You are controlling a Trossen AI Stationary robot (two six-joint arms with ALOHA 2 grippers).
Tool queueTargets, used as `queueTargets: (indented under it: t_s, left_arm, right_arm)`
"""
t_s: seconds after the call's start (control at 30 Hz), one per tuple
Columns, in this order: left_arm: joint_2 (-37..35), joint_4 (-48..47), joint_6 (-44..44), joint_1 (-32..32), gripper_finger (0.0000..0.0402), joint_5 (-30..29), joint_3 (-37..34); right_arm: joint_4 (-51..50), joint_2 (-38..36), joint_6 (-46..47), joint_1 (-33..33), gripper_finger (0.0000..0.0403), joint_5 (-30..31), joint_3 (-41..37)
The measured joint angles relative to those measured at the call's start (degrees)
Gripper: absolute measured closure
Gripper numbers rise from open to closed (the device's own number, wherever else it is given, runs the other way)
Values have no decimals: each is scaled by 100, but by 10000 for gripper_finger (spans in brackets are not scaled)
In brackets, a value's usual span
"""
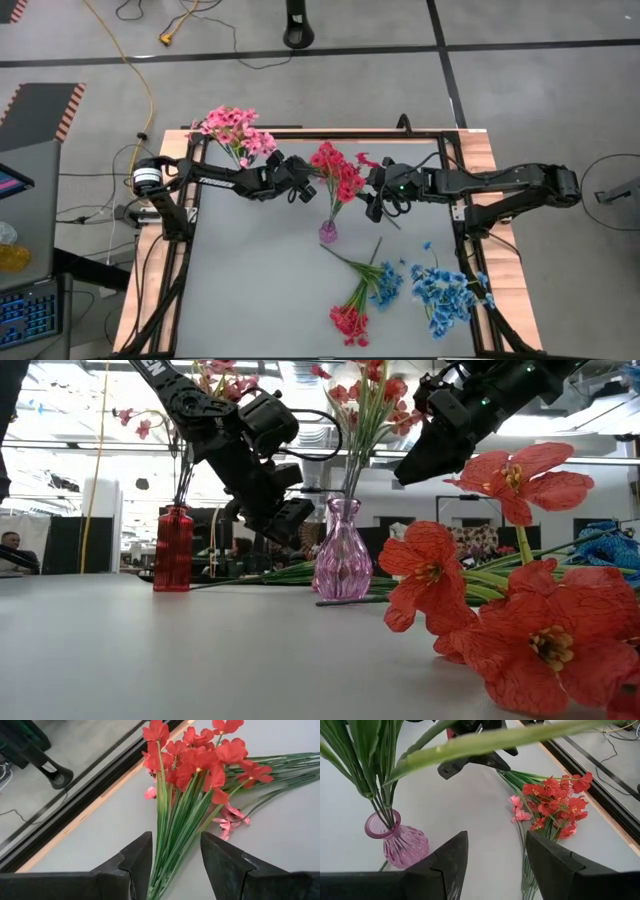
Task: Sort flowers into vase by color
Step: Put the top red flowers into the purple vase
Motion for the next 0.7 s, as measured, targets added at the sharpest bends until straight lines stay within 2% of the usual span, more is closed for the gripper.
queueTargets:
  t_s: [0.37,0.7]
  left_arm:
    - [0,-2,-10,251,246,652,-2]
    - [0,-11,0,414,246,969,-2]
  right_arm:
    - [0,0,0,0,177,0,0]
    - [0,0,0,1,177,0,0]
